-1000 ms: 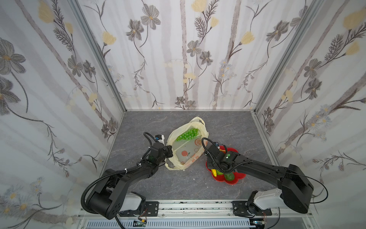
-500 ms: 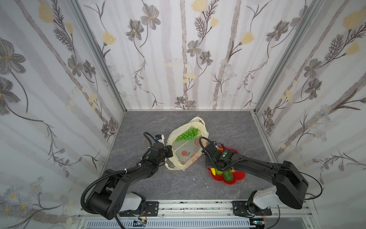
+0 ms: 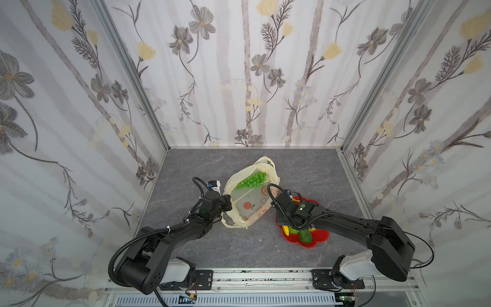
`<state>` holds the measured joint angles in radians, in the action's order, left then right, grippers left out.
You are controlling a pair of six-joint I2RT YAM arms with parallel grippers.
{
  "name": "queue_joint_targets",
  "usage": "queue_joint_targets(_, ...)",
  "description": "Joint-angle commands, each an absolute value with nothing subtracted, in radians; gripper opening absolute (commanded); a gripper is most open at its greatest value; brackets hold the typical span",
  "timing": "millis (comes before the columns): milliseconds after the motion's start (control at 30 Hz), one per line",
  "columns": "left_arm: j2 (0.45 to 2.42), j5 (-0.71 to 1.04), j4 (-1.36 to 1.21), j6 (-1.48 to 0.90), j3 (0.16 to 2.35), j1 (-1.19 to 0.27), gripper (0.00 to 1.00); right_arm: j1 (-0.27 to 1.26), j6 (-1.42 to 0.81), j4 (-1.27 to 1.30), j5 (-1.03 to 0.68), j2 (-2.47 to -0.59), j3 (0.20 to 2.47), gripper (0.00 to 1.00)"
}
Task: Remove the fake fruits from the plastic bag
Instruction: 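Lower the banana into the red plate and open the right gripper, then move the right gripper back over the bag toward the green grapes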
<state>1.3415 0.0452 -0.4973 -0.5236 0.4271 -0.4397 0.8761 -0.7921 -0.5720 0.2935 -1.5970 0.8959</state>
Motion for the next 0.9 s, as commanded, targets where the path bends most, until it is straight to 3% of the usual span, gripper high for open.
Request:
queue_joint_targets(0, 1.338, 0.033, -0.514, -0.524, 0.429, -0.440, 0.00, 0.879, -0.807, -0.574, 0.323, -1.562, 0.900, 0.37)
queue_joint_targets(400, 1.336, 0.033, -0.515, -0.527, 0.430, -0.439, 0.00, 0.890, -0.791, -0.616, 0.361, -1.501, 0.984, 0.47)
queue_joint_targets(600, 1.342, 0.041, -0.514, -0.532, 0.435, -0.440, 0.00, 0.888, -0.776, -0.497, 0.332, -1.490, 1.053, 0.51)
queue_joint_targets(867, 1.318, 0.035, -0.514, -0.535, 0.427, -0.441, 0.00, 0.839, -0.771, -0.295, 0.254, -1.689, 1.200, 0.55)
